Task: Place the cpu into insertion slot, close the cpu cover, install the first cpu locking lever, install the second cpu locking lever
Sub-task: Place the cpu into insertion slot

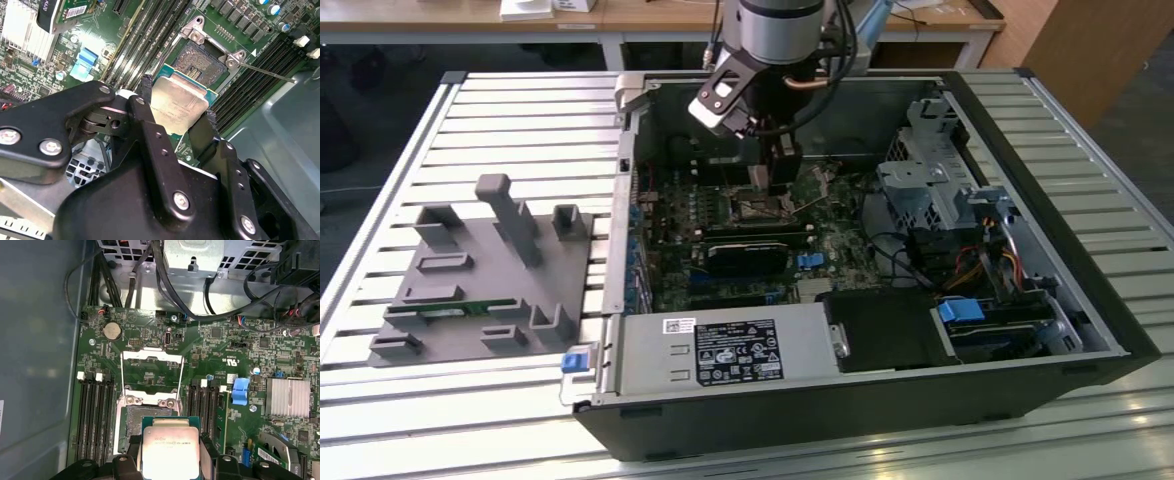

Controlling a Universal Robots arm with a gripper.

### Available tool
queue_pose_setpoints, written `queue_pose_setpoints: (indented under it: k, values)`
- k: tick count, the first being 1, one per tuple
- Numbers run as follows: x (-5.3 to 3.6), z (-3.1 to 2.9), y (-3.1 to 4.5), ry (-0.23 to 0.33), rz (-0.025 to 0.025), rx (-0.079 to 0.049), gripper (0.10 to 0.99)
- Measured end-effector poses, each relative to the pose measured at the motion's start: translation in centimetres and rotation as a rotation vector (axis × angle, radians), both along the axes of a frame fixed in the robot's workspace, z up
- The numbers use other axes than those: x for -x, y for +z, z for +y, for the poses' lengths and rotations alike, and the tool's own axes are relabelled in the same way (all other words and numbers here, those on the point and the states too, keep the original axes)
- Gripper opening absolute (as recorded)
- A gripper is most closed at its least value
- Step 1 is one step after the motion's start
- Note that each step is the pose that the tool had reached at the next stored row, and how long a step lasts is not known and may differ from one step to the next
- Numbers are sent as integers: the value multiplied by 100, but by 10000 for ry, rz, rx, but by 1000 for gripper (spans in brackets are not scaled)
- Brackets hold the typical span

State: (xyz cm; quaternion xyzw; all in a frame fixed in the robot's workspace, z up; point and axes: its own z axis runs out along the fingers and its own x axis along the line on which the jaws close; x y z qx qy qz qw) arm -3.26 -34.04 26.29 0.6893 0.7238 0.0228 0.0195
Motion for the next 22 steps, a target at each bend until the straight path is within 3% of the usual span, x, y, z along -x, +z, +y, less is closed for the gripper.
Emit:
queue_pose_setpoints:
  k: [22]
  values:
    - [-5, 0, -85, -1, 11, 3, 541]
